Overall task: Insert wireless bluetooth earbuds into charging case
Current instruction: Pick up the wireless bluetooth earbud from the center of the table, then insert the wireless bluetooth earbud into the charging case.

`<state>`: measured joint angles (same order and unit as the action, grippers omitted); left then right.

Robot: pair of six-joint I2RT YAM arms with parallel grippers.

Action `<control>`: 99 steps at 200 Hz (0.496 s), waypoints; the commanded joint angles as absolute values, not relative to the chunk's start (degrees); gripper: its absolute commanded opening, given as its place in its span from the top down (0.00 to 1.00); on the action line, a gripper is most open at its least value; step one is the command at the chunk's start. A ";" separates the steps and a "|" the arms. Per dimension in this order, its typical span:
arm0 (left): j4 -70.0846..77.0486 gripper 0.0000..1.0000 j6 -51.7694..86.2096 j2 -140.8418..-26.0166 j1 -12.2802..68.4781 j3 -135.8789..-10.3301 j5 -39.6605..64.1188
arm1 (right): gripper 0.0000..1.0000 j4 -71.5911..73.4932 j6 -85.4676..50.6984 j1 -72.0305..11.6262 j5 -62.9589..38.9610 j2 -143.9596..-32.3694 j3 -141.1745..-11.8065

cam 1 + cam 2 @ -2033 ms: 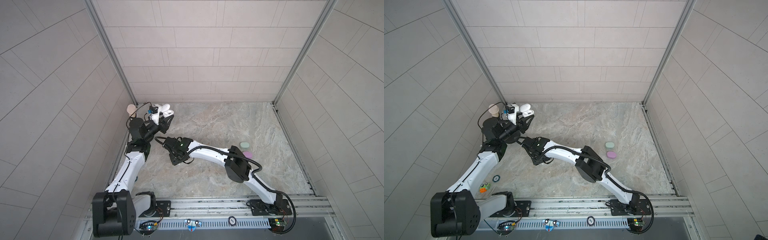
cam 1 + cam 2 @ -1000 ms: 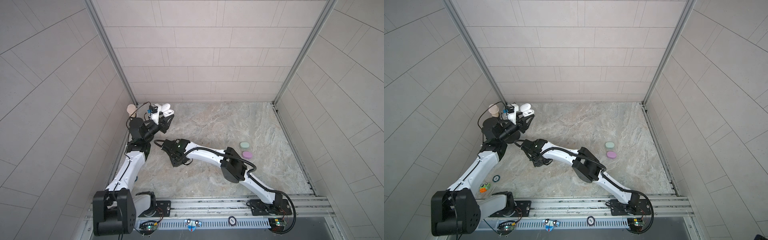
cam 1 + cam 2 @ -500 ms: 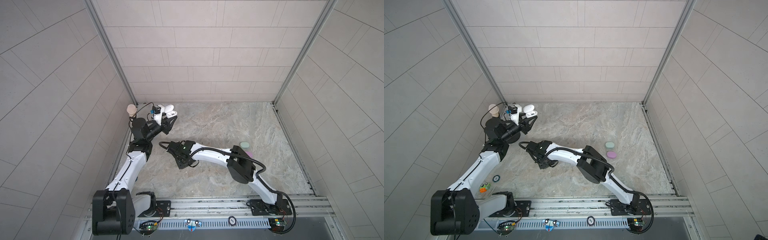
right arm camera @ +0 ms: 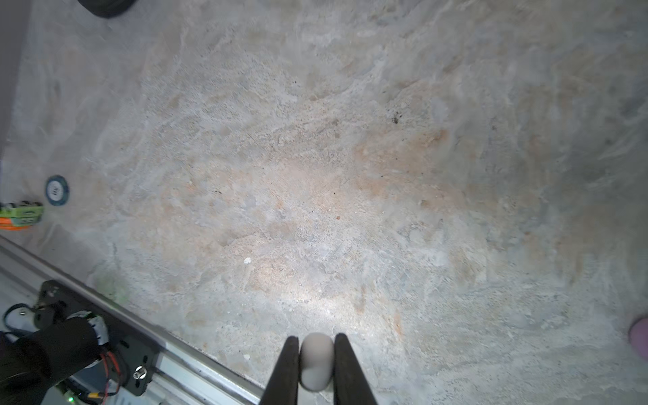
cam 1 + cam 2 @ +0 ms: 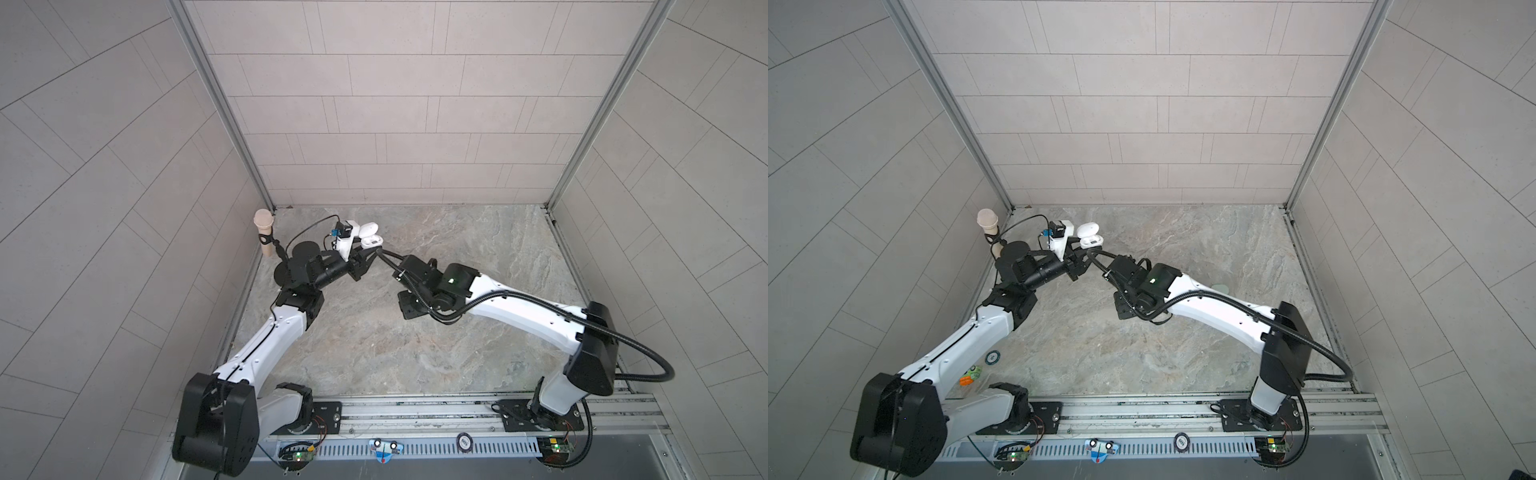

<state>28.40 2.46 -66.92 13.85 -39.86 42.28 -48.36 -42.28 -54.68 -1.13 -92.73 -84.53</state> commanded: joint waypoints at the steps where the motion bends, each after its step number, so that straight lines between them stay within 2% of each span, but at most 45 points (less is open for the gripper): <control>1: 33.22 0.91 2.31 -65.85 17.91 -37.37 40.08 | 0.86 -50.27 -43.00 -52.85 -1.11 -85.62 -82.86; 31: 35.60 0.91 1.40 -65.37 24.24 -35.22 37.99 | 0.86 -48.28 -42.94 -51.00 -1.48 -77.63 -81.60; 61: 35.25 0.90 -0.46 -64.26 30.44 -34.21 36.72 | 0.85 -39.98 -41.46 -50.29 -2.84 -69.90 -78.94; 99: 34.96 0.90 -1.57 -64.06 35.03 -35.02 35.45 | 0.83 -35.07 -42.19 -49.66 -7.80 -68.23 -80.12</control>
<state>32.56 0.08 -65.21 33.01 -34.74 36.62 -40.66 -41.87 -49.91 -4.56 -68.66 -79.88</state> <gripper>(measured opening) 0.439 0.183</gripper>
